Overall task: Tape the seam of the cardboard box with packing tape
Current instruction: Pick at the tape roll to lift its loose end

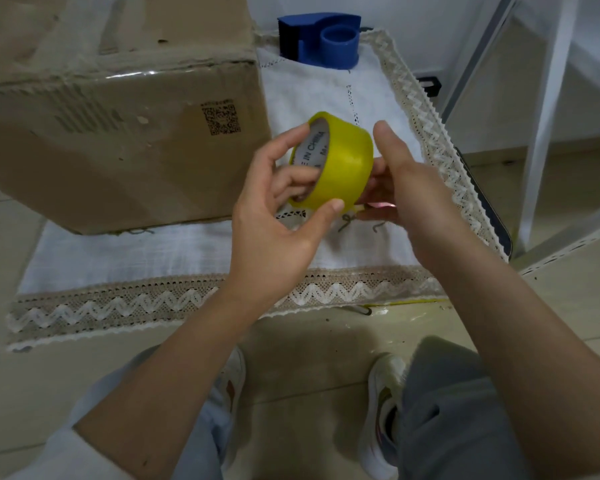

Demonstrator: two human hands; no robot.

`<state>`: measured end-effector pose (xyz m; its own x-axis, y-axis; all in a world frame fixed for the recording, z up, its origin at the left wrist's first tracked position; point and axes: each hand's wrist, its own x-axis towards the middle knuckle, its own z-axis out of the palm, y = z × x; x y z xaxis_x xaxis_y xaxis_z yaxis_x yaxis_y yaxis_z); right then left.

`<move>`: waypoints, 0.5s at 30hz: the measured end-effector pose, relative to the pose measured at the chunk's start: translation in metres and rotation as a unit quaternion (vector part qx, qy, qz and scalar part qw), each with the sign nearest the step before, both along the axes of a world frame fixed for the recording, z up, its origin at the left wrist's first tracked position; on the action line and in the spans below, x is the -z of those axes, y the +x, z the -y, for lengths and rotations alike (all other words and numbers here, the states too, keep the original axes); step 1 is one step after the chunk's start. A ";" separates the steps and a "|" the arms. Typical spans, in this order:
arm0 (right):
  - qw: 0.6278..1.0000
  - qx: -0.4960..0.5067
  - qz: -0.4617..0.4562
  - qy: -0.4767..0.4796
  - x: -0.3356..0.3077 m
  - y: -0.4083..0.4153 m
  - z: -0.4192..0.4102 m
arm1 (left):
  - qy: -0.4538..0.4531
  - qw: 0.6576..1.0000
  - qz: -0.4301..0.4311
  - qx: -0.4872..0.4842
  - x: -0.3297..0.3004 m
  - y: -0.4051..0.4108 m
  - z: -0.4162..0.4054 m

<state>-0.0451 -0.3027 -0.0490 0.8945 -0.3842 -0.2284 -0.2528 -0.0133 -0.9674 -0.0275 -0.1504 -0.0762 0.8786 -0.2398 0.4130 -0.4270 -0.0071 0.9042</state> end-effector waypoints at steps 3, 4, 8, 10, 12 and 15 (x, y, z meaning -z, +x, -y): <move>0.996 -0.026 0.059 0.064 0.003 -0.002 -0.006 | -0.030 0.999 -0.023 0.002 0.003 0.002 0.006; 0.993 -0.026 0.082 0.080 0.004 -0.002 -0.008 | -0.038 0.999 -0.031 -0.001 0.004 0.003 0.008; 0.980 -0.058 0.126 0.146 0.005 0.000 -0.007 | -0.037 0.998 -0.034 -0.022 0.009 0.005 0.015; 0.975 -0.089 0.139 0.148 0.003 0.000 -0.006 | -0.035 0.998 -0.033 -0.028 0.010 0.004 0.018; 0.972 -0.116 0.145 0.141 0.002 0.000 -0.003 | -0.035 0.999 -0.027 -0.025 0.010 0.003 0.019; 0.969 -0.156 0.154 0.116 0.002 0.001 0.003 | -0.048 0.998 -0.031 -0.016 0.010 0.001 0.019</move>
<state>-0.0444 -0.3056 -0.0510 0.9984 -0.0539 0.0192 0.0288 0.1848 -0.9824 -0.0261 -0.1690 -0.0859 0.9101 -0.1736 0.3764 -0.3702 0.0679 0.9265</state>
